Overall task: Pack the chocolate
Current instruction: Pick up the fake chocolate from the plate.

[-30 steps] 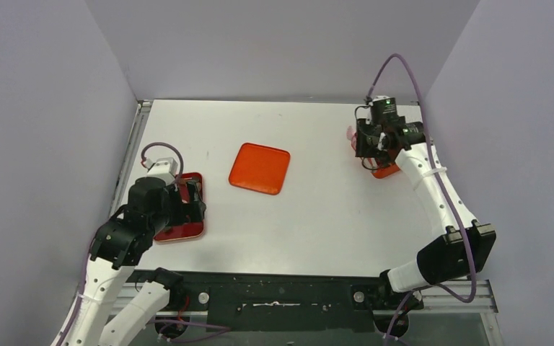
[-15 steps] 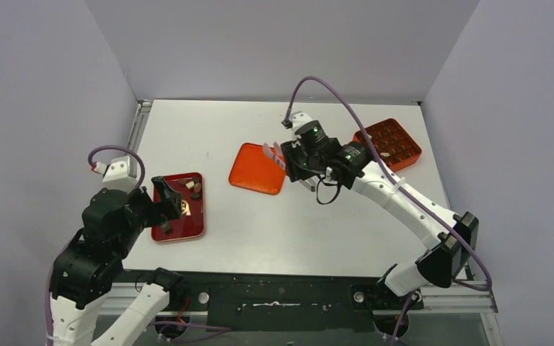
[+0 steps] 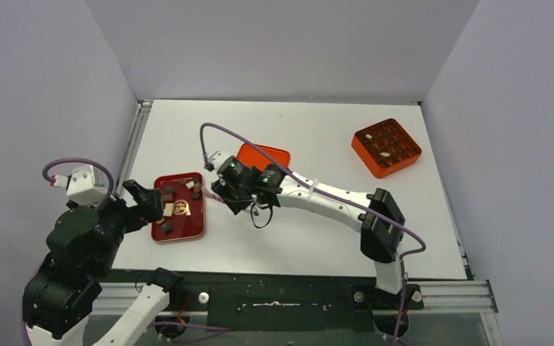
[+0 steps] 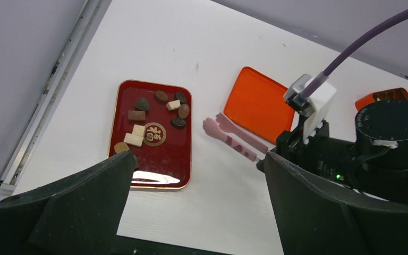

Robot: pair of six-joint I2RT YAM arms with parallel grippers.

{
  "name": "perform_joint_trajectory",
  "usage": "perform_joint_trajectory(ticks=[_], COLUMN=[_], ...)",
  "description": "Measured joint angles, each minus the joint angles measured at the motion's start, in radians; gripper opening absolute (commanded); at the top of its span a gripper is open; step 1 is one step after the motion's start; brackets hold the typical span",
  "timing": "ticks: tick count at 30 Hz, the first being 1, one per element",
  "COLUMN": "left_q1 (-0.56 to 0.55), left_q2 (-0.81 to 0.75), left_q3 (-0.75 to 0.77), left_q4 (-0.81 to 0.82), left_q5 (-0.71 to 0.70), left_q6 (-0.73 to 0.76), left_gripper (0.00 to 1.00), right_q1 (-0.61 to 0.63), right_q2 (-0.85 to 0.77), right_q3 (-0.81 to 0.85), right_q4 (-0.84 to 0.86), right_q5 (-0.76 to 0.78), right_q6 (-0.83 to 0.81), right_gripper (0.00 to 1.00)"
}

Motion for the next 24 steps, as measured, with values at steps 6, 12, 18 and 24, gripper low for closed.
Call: perform_joint_trajectory(ticks=[6,12,18,24], left_q1=[0.000,0.000,0.000,0.000], left_q2=[-0.033,-0.042,-0.076,-0.095], left_q3=[0.008,0.031,0.032,0.031], left_q4=[-0.010,-0.016,-0.019,-0.026], left_q5=[-0.047,-0.065,-0.077,-0.086], left_q6=[-0.003,-0.003,-0.010,-0.013], left_gripper=[0.92,0.91,0.91,0.91], right_q1=[0.061,0.061,0.060,0.060], right_q2=[0.165,0.300,0.370,0.409], right_q3=[0.216,0.385,0.455,0.486], right_q4=[0.003,-0.035,-0.085,-0.108], right_q5=[-0.002,0.006,0.019,0.016], right_q6=[-0.070,-0.116,-0.153,-0.179], right_gripper=[0.36,0.37,0.38,0.39])
